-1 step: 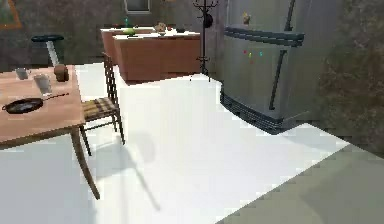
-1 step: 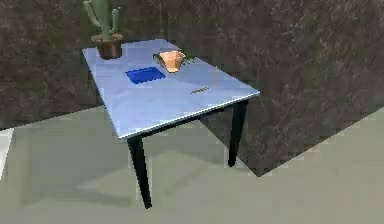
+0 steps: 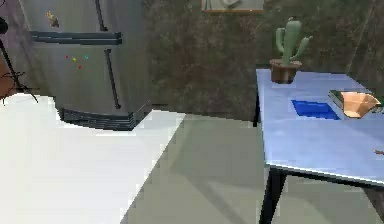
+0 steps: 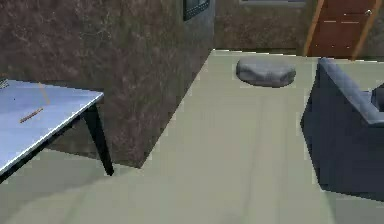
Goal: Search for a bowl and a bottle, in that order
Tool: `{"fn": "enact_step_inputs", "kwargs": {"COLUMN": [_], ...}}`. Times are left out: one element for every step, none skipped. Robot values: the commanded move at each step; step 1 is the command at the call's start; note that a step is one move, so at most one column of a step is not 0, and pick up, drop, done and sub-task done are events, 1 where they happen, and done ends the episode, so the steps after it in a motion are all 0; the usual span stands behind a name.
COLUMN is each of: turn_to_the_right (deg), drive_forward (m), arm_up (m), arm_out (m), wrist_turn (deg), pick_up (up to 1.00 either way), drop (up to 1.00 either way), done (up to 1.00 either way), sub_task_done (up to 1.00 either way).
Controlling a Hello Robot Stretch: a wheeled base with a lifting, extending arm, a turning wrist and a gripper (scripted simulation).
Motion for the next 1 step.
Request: {"fn": "enact_step_inputs", "kwargs": {"turn_to_the_right": [33.0], "drive_forward": [0.00], "arm_up": [0.00], "arm_out": [0.00], "wrist_turn": [0.0], "pick_up": [0.00], "drop": [0.00], "done": [0.00], "sub_task_done": [0.00]}}
